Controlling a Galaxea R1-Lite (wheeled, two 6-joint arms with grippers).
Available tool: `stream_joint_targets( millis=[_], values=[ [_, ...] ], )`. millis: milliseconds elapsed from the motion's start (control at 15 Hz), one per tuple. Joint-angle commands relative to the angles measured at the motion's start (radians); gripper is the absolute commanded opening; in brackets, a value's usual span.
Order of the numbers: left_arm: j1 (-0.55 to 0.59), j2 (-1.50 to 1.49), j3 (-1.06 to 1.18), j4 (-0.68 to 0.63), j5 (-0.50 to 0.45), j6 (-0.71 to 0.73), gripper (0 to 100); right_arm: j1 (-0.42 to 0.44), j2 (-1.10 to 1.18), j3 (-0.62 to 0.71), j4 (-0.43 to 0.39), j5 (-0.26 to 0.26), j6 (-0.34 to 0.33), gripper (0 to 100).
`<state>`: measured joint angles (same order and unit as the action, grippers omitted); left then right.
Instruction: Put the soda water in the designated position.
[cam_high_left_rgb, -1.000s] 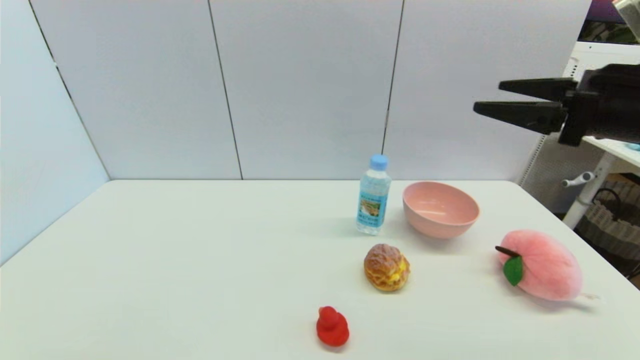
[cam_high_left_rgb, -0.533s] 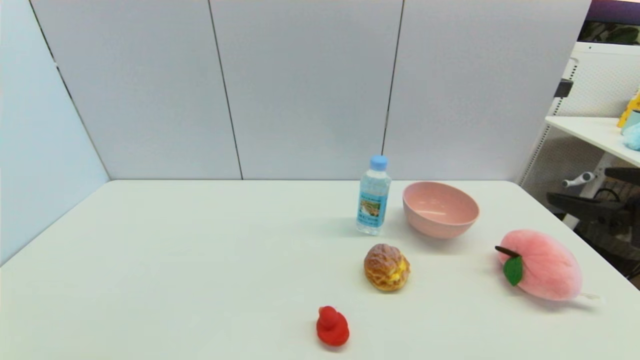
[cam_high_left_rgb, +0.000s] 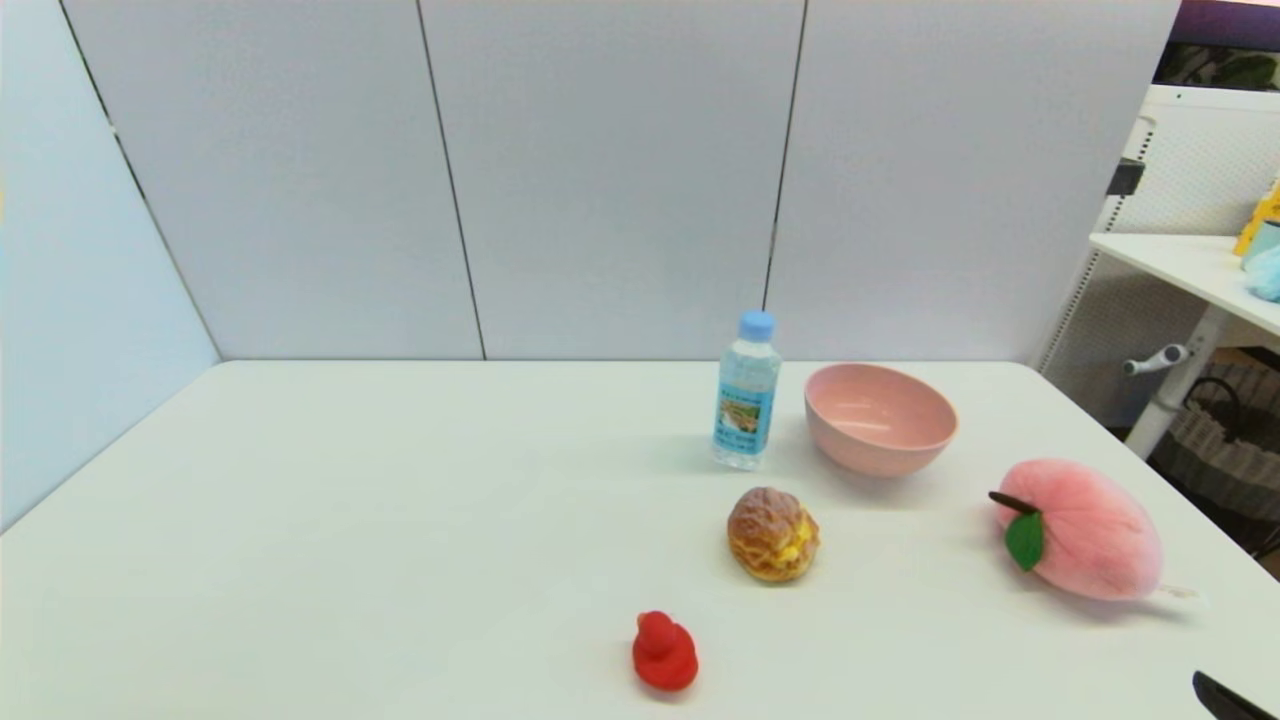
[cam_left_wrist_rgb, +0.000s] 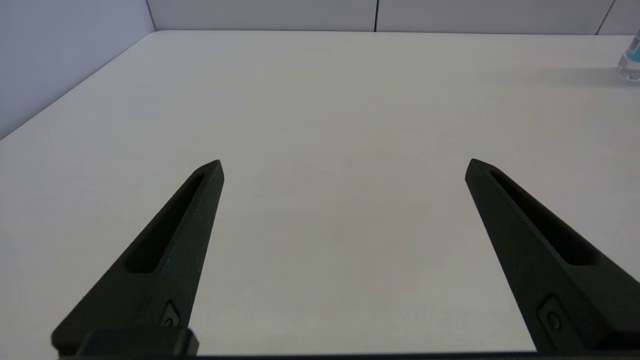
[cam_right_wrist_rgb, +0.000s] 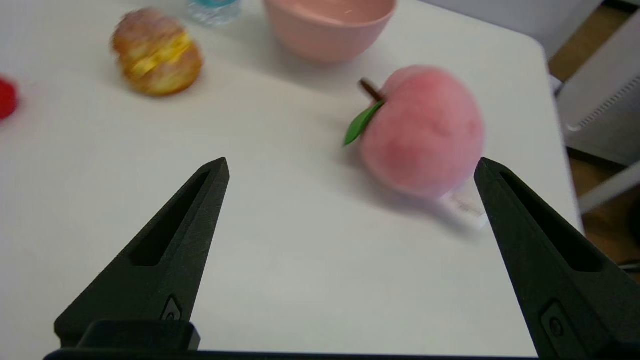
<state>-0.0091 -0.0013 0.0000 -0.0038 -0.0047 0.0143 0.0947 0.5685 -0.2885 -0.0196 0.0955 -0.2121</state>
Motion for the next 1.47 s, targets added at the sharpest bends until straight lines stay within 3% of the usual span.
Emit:
stream_joint_targets(
  millis=[67,600,933,1067,1467],
  values=[
    [0.0,0.001,0.0,-0.001,0.0,0.001,100,-0.023,-0.292,0.201,-0.002,0.029,0.002,100],
    [0.0,0.001,0.0,-0.001,0.0,0.0,100,-0.041,-0.239,0.132,-0.03,0.027,0.027,100],
    [0.0,0.001,0.0,-0.001,0.0,0.0,100,-0.076,-0.206,0.111,-0.214,0.047,0.065,100],
    [0.0,0.001,0.0,-0.001,0.0,0.0,100,-0.072,-0.177,0.089,-0.289,0.155,0.077,100],
    [0.0,0.001,0.0,-0.001,0.0,0.0,100,-0.089,0.116,-0.087,-0.393,0.156,0.089,100]
  ],
)
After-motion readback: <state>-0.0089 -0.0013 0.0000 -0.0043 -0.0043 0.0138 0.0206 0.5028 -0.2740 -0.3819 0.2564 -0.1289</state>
